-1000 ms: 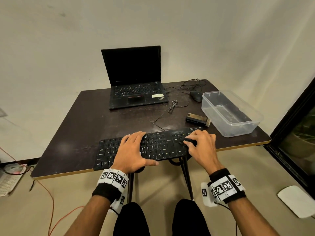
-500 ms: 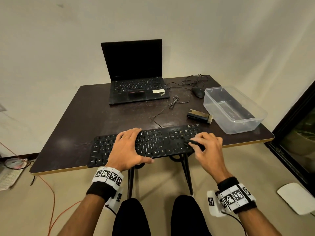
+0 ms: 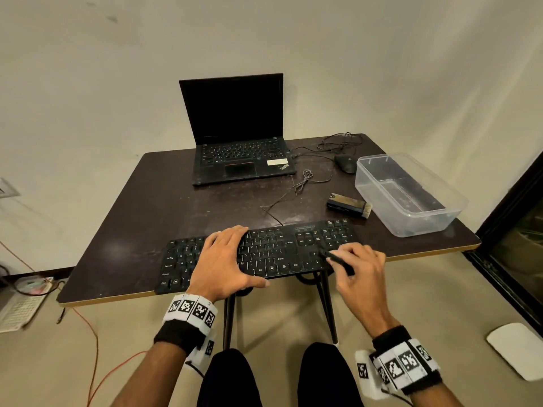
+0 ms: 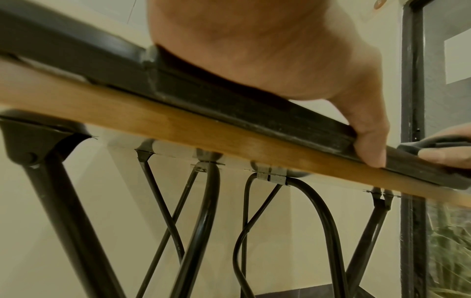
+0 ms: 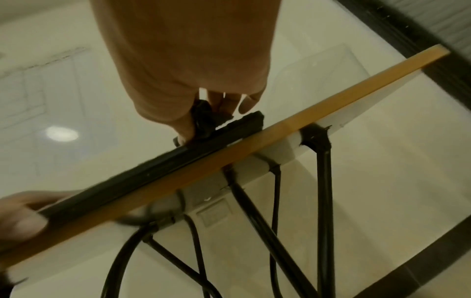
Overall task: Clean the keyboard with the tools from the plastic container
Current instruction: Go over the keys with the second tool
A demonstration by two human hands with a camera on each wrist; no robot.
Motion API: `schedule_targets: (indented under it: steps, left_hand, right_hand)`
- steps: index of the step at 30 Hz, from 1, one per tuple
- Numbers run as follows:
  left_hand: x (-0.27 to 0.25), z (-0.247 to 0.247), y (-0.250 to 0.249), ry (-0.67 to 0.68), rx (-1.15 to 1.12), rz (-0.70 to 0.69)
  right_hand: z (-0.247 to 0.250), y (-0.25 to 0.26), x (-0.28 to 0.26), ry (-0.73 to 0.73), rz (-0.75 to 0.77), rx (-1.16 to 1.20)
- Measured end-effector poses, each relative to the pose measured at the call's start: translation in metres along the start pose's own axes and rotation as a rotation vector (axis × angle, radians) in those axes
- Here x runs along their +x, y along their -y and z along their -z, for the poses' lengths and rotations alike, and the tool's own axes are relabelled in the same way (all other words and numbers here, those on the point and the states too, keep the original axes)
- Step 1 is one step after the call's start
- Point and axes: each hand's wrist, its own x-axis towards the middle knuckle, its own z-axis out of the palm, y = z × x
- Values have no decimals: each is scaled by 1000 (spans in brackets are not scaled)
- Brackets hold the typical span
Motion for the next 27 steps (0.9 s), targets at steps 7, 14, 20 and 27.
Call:
schedule_targets:
  steps: [7, 14, 20, 27]
  left_hand:
    - [-2, 2, -2, 4, 0, 10]
    - [-2, 2, -2, 10, 6, 14]
    - [-2, 3, -2, 15, 3, 11]
    - [-2, 3, -3, 17, 3, 7]
  right_hand:
    - [2, -6, 5, -63, -58, -88]
    - [8, -13, 10, -82, -145, -126]
    - [21, -30, 16, -102, -226, -136]
    - [23, -28, 12, -42, -173, -105]
